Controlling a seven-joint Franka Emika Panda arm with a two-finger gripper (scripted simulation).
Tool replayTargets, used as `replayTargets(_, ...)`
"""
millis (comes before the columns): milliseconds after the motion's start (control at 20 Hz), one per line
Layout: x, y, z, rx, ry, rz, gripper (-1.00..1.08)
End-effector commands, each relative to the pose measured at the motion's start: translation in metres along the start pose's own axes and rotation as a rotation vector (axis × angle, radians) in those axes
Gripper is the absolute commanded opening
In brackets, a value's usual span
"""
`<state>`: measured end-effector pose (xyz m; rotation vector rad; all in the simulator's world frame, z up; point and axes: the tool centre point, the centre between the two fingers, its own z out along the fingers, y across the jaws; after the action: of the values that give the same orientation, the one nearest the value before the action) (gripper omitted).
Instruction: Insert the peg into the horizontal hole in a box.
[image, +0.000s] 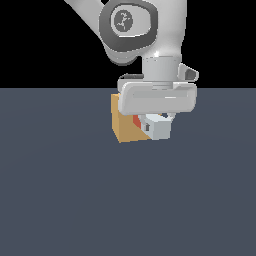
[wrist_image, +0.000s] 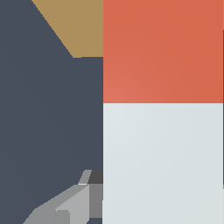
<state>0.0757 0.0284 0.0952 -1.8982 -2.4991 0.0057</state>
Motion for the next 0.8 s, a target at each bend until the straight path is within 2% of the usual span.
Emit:
replayTargets(0, 0.016, 0.002, -0.003, -0.005, 0.0, -0.002, -1.0)
replayTargets(200, 0.049, 0.002, -0.004, -0.006, -0.001, -0.002, -1.0)
replayTargets(400, 0.071, 0.002, -0.004, -0.008, -0.001, -0.003, -1.0)
replayTargets(750, 0.076, 0.003, -0.005, -0.008, -0.001, -0.002, -1.0)
